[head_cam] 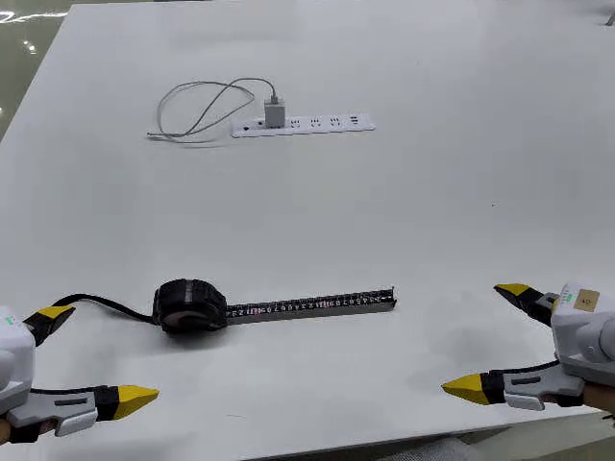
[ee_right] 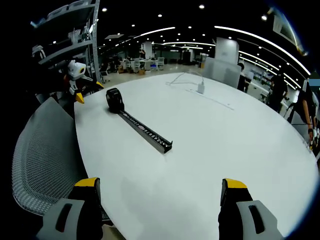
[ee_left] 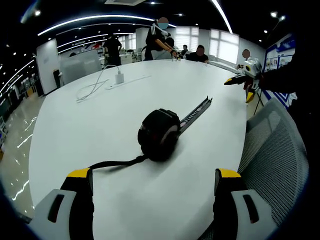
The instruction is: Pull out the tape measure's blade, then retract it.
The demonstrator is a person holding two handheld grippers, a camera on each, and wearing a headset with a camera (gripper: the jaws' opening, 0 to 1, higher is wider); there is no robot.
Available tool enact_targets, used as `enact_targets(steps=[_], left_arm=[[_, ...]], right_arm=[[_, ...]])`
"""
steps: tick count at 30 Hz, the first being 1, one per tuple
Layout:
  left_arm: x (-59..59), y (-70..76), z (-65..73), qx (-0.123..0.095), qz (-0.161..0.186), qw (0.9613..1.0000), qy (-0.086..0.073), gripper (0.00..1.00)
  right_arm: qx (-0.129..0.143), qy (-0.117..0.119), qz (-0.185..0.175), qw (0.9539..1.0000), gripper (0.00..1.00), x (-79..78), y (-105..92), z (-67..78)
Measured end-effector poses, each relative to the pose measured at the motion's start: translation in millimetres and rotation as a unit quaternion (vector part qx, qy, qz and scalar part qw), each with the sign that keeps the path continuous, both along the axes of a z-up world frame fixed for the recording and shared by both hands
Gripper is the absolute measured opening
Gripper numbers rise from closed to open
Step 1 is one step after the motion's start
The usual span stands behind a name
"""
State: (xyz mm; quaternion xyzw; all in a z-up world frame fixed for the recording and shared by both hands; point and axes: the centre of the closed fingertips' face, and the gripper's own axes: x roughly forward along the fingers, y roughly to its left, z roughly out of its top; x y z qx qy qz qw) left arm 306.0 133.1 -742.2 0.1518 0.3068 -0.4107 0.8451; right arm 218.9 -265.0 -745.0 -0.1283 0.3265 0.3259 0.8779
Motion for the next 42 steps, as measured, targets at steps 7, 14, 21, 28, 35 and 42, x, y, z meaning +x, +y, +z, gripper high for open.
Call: enact_targets(steps=[7,14,21,28,35,42], left_arm=[[-0.1,2.2,0.2,-0.005,0.005,1.0,0.006,0.99],[-2.5,-0.2,4.9,-0.017,0.003,0.9998,0.007,0.99],[0.5,-2.0,5.7,-0.014,0.009,0.9998,0.006,0.99],[9.0,-10.7,6.6,0.004,0.023,0.9997,0.002,0.99],[10.9,-34.0,11.9,-0.023,0.039,0.9989,0.016,0.99],[15.6,-48.1,12.6,-0.027,0.06,0.9978,0.011,0.99]], right_arm=[[0.007,0.014,0.007,0.9999,0.99,-5.3,2.0,-0.8],[0.013,0.01,-0.008,0.9998,0.99,-5.7,-5.7,5.8],[-0.012,0.008,0.0,0.9999,0.99,-5.0,-12.8,7.6],[-0.035,0.017,0.024,0.999,0.99,1.9,-17.0,12.5],[-0.046,0.037,0.03,0.9978,0.99,12.6,-21.4,18.9],[-0.066,0.041,0.048,0.9958,0.99,20.4,-22.2,17.6]])
